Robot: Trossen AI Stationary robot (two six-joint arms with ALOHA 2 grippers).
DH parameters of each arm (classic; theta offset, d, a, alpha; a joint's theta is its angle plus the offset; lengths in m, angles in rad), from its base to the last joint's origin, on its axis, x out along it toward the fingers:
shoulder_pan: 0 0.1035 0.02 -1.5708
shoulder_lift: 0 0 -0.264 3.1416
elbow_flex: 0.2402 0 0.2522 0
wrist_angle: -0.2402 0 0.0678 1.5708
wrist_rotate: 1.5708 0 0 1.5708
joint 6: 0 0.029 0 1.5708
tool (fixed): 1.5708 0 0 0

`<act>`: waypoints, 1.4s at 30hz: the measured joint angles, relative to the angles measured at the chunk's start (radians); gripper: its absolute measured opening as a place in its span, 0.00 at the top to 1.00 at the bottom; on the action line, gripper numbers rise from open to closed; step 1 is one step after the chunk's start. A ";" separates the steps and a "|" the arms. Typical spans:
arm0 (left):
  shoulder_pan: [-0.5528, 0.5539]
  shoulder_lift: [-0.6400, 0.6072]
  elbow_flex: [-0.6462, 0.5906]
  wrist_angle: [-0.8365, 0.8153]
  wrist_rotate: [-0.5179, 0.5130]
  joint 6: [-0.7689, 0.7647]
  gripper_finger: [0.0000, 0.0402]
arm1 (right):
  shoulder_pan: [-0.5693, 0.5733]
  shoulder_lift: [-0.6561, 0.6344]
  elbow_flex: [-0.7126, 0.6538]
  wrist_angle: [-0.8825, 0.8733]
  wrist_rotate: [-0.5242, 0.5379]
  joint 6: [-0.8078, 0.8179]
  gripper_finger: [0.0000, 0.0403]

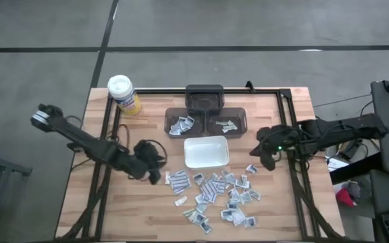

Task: Pick & Place First Aid Supplies
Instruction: Put the alcohol pad into the bottom left black bin

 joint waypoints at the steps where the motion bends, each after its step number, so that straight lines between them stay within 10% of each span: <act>1: 0.000 -0.036 -0.024 0.000 0.000 0.018 0.77 | 0.000 0.020 0.015 -0.009 0.000 0.006 0.98; 17: 0.001 -0.483 -0.319 0.129 0.015 0.269 0.77 | 0.000 0.199 0.064 -0.138 -0.068 0.327 0.98; 42: 0.075 -0.771 -0.385 0.106 0.083 0.584 0.77 | 0.077 0.343 0.063 -0.205 -0.128 0.657 0.98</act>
